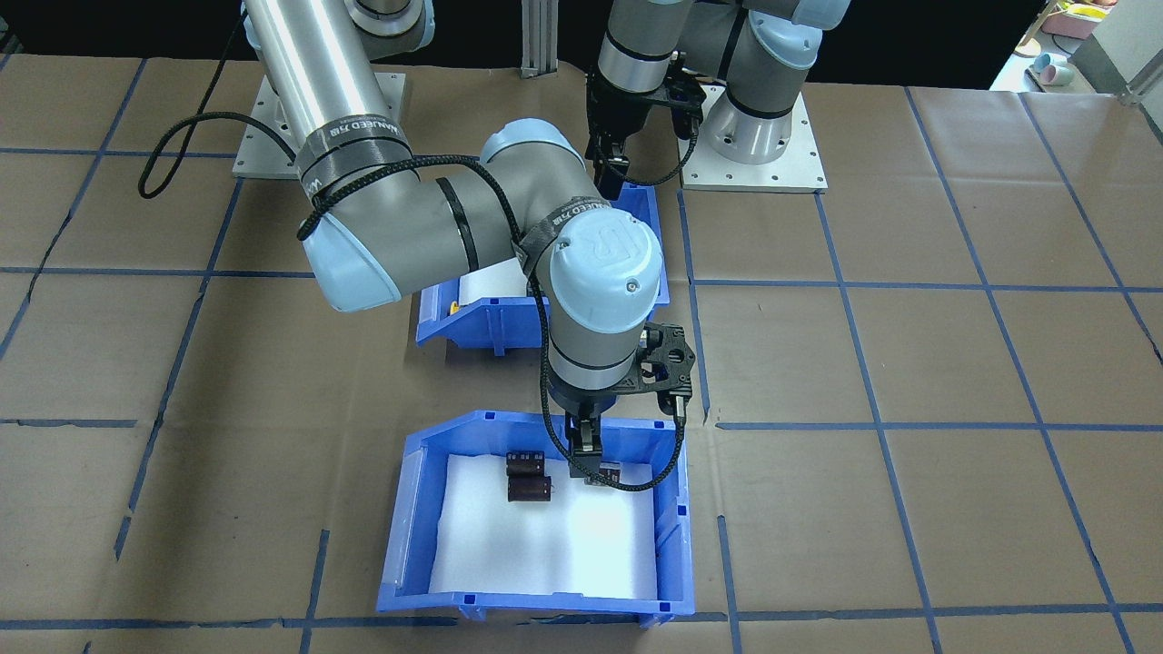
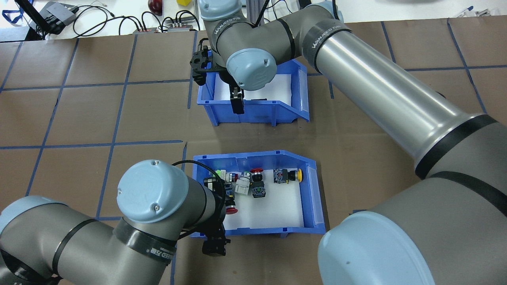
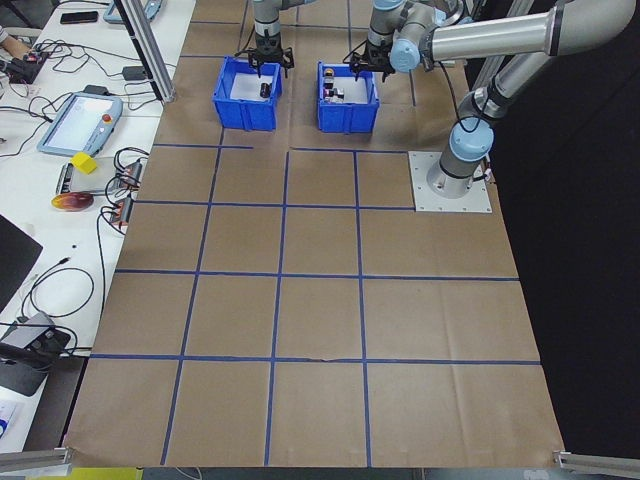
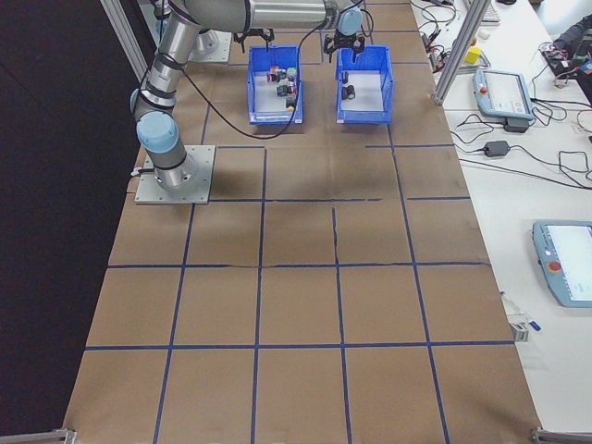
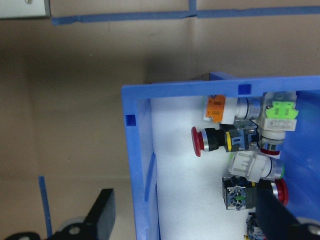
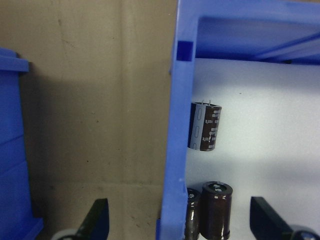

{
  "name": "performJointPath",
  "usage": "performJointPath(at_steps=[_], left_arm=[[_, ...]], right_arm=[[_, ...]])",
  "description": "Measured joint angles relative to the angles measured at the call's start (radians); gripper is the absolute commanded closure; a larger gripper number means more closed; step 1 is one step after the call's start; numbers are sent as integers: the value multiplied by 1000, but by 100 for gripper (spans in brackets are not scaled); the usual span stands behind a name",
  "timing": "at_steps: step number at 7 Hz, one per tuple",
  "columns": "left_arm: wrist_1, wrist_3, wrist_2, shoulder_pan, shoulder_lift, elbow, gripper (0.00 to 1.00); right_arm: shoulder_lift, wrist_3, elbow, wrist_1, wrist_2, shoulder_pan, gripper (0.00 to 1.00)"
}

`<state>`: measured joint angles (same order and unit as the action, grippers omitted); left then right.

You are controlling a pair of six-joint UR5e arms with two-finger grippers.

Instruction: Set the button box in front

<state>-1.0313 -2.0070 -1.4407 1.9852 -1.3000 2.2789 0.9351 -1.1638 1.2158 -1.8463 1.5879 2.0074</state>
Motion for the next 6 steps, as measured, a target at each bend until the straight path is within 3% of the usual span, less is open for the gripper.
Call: performJointPath(at_steps=[1, 2, 4, 6], left_arm=[[21, -17, 4, 25, -2, 13, 1], [27, -30, 5, 41, -6, 23, 2], [32, -37, 4, 49, -25, 36, 4], [37, -42, 2, 52, -62, 38, 7]], right_arm=[[-6, 1, 39, -54, 1, -2, 10], [-7, 8, 77, -109, 2, -2, 40], [-1, 29, 101, -135, 31, 1, 80], [6, 33, 101, -134, 58, 3, 90]])
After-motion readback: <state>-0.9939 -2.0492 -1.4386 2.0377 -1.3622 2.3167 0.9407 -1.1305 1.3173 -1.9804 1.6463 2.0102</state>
